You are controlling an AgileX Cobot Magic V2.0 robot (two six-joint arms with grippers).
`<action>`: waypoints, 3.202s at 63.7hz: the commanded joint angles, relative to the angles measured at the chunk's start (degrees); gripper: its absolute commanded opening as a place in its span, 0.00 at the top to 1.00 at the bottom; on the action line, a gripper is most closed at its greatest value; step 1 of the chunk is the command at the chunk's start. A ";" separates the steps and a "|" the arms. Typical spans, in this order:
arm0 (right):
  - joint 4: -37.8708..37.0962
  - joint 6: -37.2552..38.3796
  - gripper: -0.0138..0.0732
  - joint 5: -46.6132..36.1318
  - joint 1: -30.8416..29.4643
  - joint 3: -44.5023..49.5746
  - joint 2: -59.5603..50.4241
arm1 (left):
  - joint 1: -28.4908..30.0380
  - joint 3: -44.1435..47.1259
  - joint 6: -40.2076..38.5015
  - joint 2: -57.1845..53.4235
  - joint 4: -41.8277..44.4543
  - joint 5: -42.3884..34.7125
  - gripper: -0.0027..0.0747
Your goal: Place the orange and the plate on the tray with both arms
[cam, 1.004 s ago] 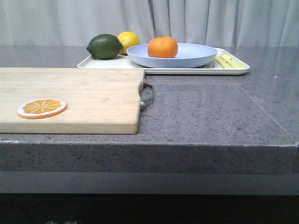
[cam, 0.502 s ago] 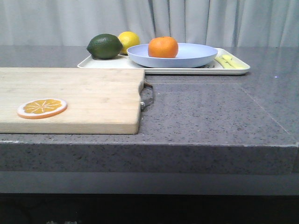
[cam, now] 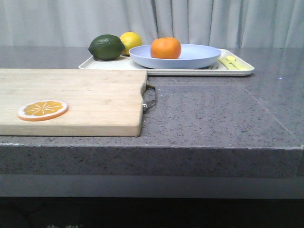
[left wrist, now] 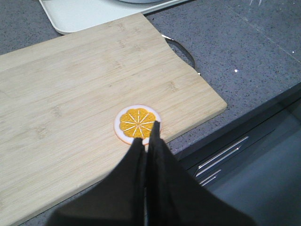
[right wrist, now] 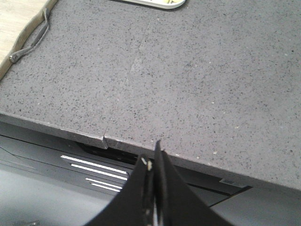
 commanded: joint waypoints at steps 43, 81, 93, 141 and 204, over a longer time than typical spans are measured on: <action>0.08 -0.51 0.92 -3.51 0.18 -1.23 0.35 | 28.81 33.71 -4.22 -37.25 2.49 -33.73 0.99; 0.08 -0.51 0.92 -3.47 0.18 -1.23 0.35 | 29.84 42.07 -6.05 -37.23 3.85 -44.10 0.99; 0.08 -0.51 0.92 -3.47 0.18 -1.23 0.35 | 29.84 42.07 -6.05 -37.05 3.85 -44.10 0.99; 0.01 -0.51 0.92 -26.85 0.02 19.30 -13.91 | 29.84 42.07 -6.05 -37.05 3.85 -44.10 0.99; 0.01 -0.51 0.92 -60.40 -0.71 46.31 -28.23 | 29.84 42.07 -6.05 -37.05 3.85 -44.10 0.99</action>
